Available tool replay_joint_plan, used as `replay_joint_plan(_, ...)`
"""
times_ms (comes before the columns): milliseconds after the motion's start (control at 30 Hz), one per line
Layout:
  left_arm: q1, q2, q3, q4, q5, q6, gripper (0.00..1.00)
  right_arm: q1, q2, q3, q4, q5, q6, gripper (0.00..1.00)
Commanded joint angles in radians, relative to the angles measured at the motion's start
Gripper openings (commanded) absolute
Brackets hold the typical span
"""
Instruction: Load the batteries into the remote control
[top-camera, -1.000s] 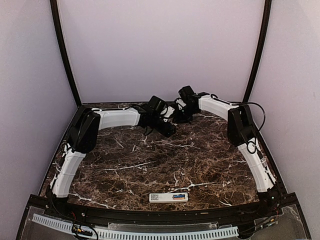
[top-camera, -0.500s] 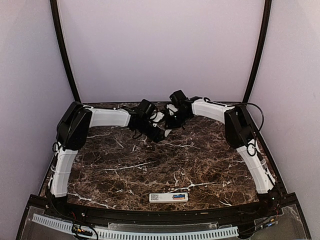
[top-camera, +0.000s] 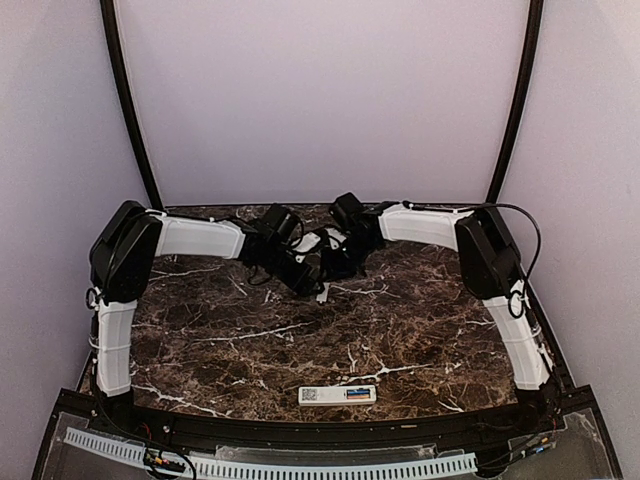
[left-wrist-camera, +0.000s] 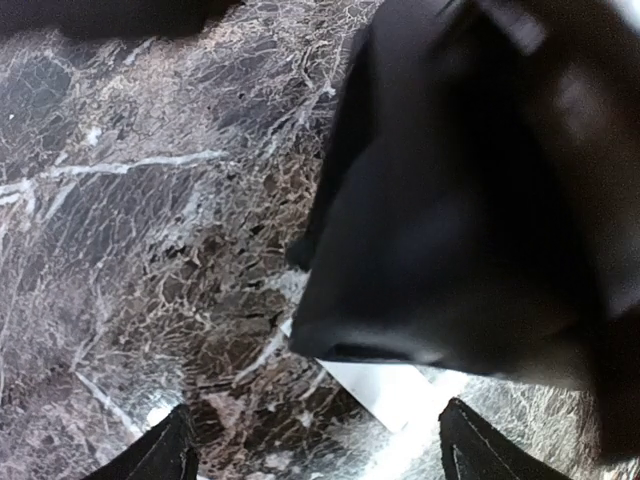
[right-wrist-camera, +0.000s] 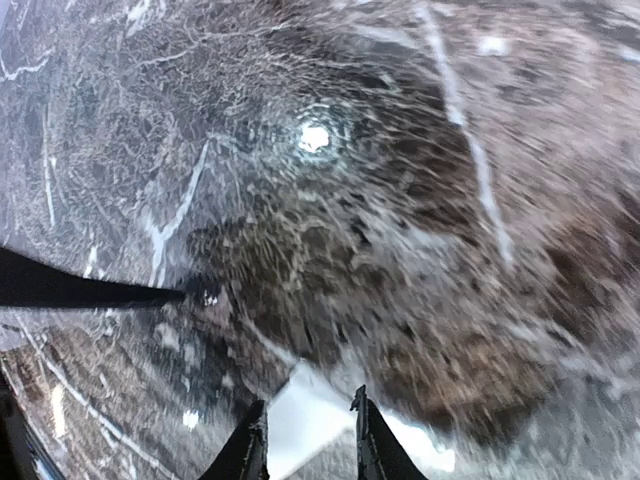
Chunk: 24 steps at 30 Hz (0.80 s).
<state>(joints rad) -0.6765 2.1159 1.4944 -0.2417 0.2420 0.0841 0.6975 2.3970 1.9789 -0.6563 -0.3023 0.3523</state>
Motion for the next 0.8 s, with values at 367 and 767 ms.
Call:
replay_joint_plan(367,-0.095,0.097,0.155,-0.154,-0.277,-0.151,0.85,-0.075,-0.398,-0.283,0.065,0.296,0.033,0.34)
replay_joint_plan(767,-0.121,0.161,0.161,-0.244,-0.249,-0.154,0.50,-0.070,-0.460,-0.359,0.060,0.323,0.019,0.34)
